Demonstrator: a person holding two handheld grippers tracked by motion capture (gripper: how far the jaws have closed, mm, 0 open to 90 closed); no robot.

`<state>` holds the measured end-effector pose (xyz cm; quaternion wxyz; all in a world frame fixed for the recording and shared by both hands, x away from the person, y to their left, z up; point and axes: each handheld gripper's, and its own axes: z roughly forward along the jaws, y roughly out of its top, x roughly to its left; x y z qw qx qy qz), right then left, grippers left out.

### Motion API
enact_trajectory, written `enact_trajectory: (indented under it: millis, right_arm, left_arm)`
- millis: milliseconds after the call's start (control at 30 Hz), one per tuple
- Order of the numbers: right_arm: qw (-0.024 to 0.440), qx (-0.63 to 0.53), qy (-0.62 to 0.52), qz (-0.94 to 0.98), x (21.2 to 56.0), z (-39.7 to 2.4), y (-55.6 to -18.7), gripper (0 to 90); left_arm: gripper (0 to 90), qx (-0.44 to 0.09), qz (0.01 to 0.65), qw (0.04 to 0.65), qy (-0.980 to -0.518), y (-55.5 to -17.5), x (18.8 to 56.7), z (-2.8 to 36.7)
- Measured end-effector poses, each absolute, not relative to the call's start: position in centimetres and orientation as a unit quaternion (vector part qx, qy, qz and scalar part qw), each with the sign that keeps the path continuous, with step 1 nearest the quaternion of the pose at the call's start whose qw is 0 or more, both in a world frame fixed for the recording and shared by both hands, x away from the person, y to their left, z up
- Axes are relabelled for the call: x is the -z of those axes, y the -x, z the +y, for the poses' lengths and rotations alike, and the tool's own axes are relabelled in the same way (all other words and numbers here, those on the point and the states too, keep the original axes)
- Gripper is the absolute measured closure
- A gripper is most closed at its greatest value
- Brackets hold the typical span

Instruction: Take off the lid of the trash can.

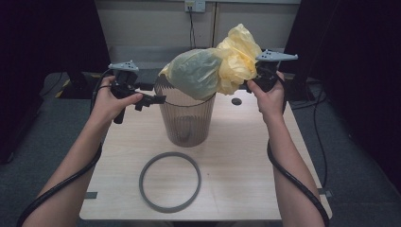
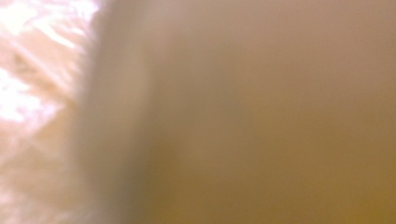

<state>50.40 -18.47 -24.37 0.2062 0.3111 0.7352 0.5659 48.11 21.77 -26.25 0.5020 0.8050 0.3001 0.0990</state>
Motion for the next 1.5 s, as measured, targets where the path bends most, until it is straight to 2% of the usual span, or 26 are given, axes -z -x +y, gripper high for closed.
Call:
enact_trajectory:
  millis: [200, 600, 1500]
  right_arm:
    - [0.236, -0.551, -0.317, 0.735, 25.1, -19.3, -50.0, 89.1]
    - [0.262, -0.547, -0.331, 0.723, 26.2, -21.2, -49.1, 89.1]
    - [0.282, -0.542, -0.366, 0.702, 27.6, -24.9, -46.7, 89.0]
  left_arm:
    - [16.3, -0.1, 0.303, 0.5, -0.805, -47.8, 26.6, 22.0]
    - [16.3, -0.101, 0.31, 0.491, -0.808, -47.2, 27.6, 22.2]
    - [16.5, -0.093, 0.319, 0.495, -0.803, -46.1, 29.2, 21.7]
